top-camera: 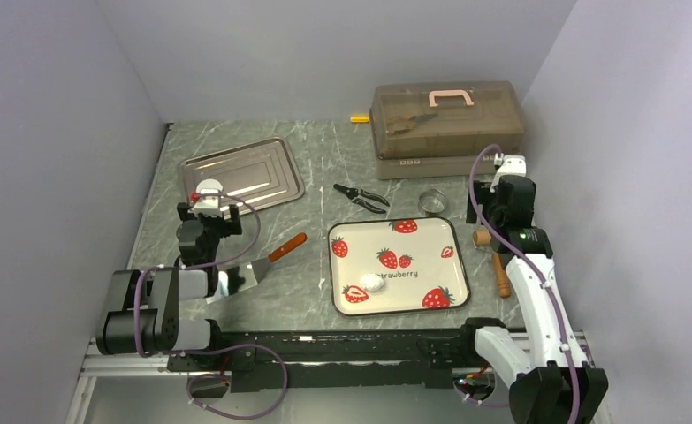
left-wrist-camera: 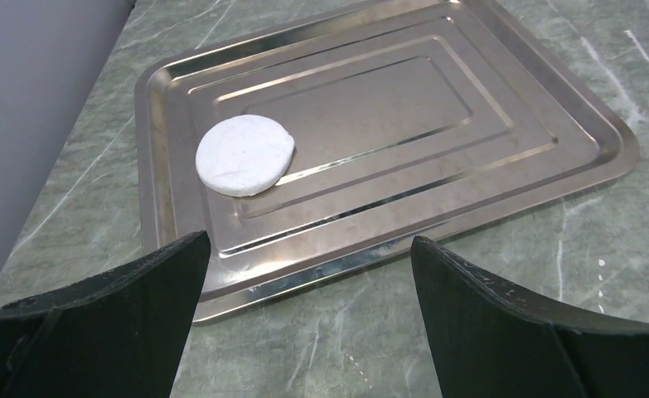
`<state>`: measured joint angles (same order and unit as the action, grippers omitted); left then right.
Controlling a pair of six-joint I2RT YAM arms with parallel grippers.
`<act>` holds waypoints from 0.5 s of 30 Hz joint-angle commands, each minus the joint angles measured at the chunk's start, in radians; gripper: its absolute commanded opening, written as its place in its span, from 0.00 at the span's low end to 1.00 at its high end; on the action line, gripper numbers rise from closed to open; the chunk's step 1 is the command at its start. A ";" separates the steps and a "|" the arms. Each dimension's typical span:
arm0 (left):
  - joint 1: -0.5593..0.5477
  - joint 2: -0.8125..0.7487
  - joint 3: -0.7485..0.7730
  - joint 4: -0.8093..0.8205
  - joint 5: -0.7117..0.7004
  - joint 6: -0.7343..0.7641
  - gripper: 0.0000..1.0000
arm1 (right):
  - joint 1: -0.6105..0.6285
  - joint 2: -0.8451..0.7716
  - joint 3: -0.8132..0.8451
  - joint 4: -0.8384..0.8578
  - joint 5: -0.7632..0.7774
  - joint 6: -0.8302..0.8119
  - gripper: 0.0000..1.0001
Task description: Roll out the dumpling wrappers from the dough
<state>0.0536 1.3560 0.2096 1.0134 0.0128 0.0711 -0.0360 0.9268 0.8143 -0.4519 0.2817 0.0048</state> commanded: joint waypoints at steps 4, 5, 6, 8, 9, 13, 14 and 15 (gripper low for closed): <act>0.026 -0.043 -0.087 0.201 0.101 0.021 0.99 | -0.036 -0.013 0.059 -0.298 -0.141 -0.391 0.87; 0.026 -0.049 -0.091 0.203 0.101 0.020 0.99 | -0.053 0.032 0.062 -0.330 -0.130 -0.414 0.88; 0.027 -0.060 -0.091 0.198 0.101 0.017 0.99 | -0.061 0.071 0.054 -0.339 -0.103 -0.421 0.91; 0.034 -0.107 -0.090 0.153 0.103 0.008 0.99 | -0.064 0.120 0.038 -0.323 -0.085 -0.415 0.96; 0.041 -0.141 -0.089 0.123 0.112 0.003 0.99 | -0.077 0.137 0.039 -0.316 -0.119 -0.411 0.99; 0.074 -0.215 -0.082 0.063 0.204 0.009 0.99 | -0.113 0.213 0.026 -0.316 -0.177 -0.437 0.99; 0.083 -0.219 -0.086 0.074 0.232 0.003 0.99 | -0.124 0.241 0.014 -0.309 -0.185 -0.448 0.99; 0.092 -0.222 -0.097 0.106 0.260 -0.003 0.99 | -0.131 0.273 0.001 -0.295 -0.180 -0.452 0.99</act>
<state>0.1162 1.1534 0.1173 1.0805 0.1558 0.0849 -0.1341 1.1419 0.8375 -0.7479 0.1356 -0.3912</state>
